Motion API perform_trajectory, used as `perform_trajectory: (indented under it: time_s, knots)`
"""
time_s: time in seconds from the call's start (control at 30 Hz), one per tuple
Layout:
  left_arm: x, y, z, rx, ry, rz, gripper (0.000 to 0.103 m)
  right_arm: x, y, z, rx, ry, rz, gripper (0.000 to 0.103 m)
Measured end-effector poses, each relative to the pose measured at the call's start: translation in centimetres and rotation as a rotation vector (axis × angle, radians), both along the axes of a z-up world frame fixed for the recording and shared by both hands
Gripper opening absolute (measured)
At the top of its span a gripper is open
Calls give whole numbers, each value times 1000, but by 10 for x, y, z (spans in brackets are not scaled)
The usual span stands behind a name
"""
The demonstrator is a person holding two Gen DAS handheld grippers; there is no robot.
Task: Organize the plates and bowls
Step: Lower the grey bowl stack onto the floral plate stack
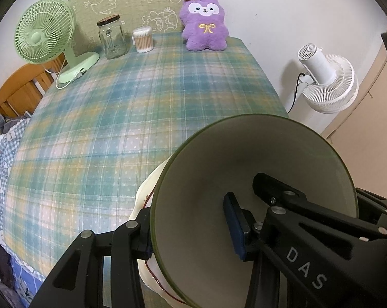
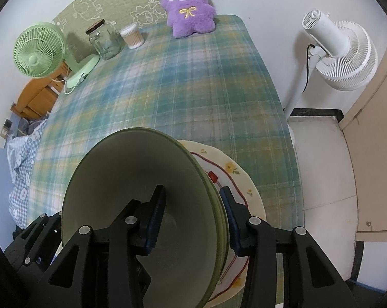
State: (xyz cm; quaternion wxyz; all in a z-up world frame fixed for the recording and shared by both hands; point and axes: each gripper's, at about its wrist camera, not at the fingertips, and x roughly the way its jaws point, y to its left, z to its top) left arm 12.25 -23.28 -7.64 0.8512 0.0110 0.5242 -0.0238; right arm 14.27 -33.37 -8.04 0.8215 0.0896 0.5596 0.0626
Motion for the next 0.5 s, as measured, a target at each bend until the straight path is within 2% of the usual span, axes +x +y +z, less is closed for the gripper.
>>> perform_trajectory:
  time_s: [0.33, 0.4, 0.5]
  knots:
    - [4, 0, -1, -13, -8, 2, 47, 0, 1, 6, -75, -58, 30, 46]
    - [3, -1, -1, -14, -8, -3, 51, -2, 2, 7, -87, -64, 37, 46]
    - [-1, -1, 0, -26, -13, 1, 64, -3, 1, 7, -101, -68, 42, 47]
